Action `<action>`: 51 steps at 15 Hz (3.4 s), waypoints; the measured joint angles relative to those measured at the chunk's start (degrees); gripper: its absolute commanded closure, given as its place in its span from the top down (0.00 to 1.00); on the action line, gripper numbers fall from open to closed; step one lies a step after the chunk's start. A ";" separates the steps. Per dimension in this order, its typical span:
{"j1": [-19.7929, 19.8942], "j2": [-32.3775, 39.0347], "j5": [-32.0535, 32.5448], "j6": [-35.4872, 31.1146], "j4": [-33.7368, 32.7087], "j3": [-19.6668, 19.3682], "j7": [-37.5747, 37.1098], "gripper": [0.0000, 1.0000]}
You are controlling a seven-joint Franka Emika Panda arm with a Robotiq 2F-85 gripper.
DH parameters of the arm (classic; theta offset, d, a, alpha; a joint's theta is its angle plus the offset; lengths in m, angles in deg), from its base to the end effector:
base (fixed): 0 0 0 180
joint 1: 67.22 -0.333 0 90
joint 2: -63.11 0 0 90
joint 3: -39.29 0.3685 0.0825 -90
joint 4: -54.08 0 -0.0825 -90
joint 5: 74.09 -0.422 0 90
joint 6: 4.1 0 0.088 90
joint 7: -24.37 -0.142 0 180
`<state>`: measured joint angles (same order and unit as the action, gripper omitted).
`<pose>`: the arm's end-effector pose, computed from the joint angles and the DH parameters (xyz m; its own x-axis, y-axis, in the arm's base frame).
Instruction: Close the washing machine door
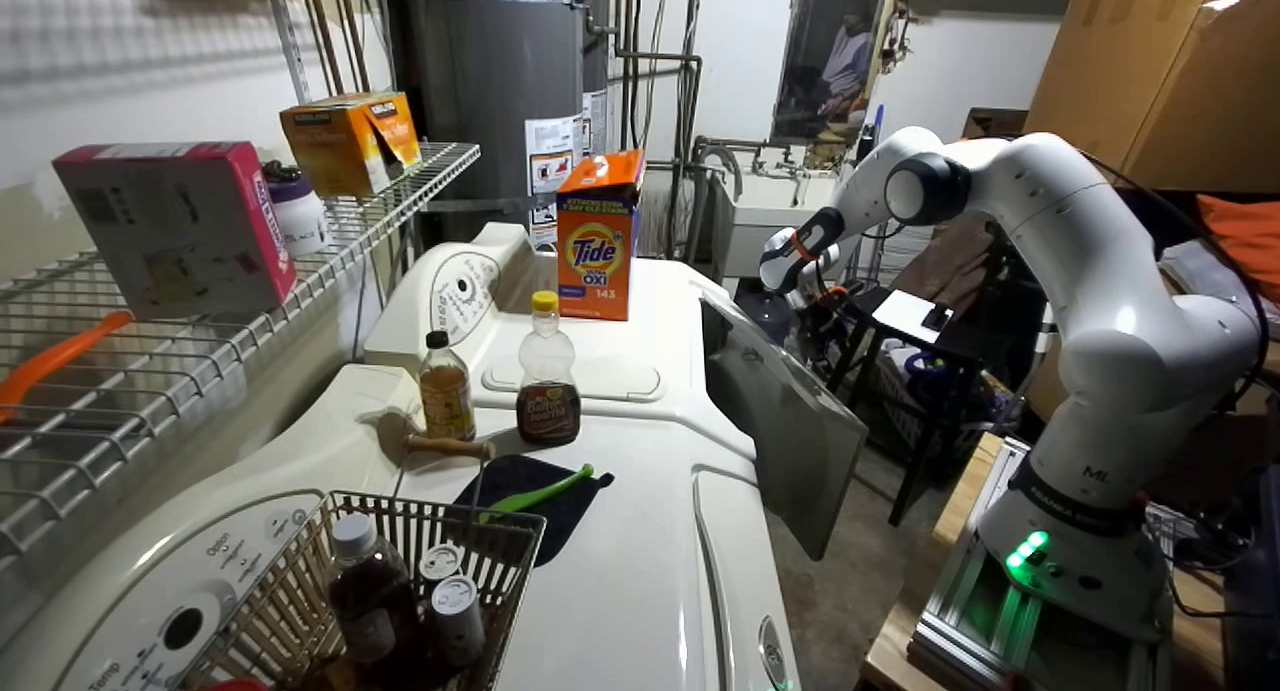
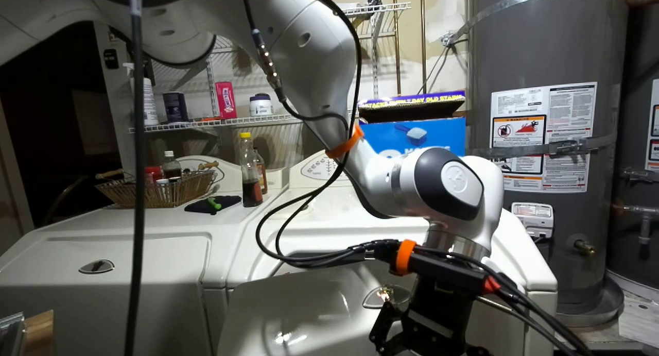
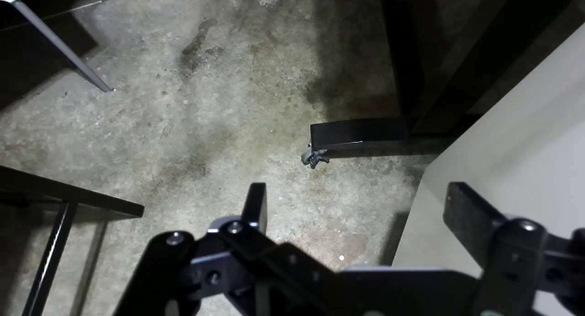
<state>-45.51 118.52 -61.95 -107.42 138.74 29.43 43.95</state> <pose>0.5686 -0.3676 0.0500 0.7535 -0.0700 -0.6538 -0.0434 -0.9974 0.0568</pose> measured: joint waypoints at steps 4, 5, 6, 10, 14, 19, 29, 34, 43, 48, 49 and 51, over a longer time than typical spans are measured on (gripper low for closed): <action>-0.50 1.84 -0.24 -3.20 -0.05 0.35 -3.79 1.00; -0.79 2.14 -0.30 -4.20 -0.06 0.41 -4.83 1.00; -1.09 2.40 -0.43 -5.02 -0.05 0.47 -5.81 1.00; -1.68 2.72 -2.11 -7.31 0.17 0.94 -8.51 1.00; -1.68 2.72 -7.45 -8.89 0.81 3.01 -9.32 1.00; -1.72 2.72 -14.79 -11.77 2.27 6.58 -10.06 1.00; -1.04 1.20 -21.44 -19.35 8.10 7.67 -8.34 1.00; 0.36 -0.30 -25.76 -22.20 11.45 8.50 -8.28 1.00; 1.90 -4.84 -32.12 -22.68 16.72 9.80 -7.69 1.00; 2.82 -6.73 -34.98 -23.92 19.35 10.54 -4.55 1.00; 3.27 -7.30 -35.03 -23.88 19.82 11.05 -2.49 1.00; 3.92 -8.96 -35.92 -23.40 20.34 12.55 -0.65 1.00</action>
<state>-41.59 109.57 -97.87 -130.82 159.08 41.98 43.29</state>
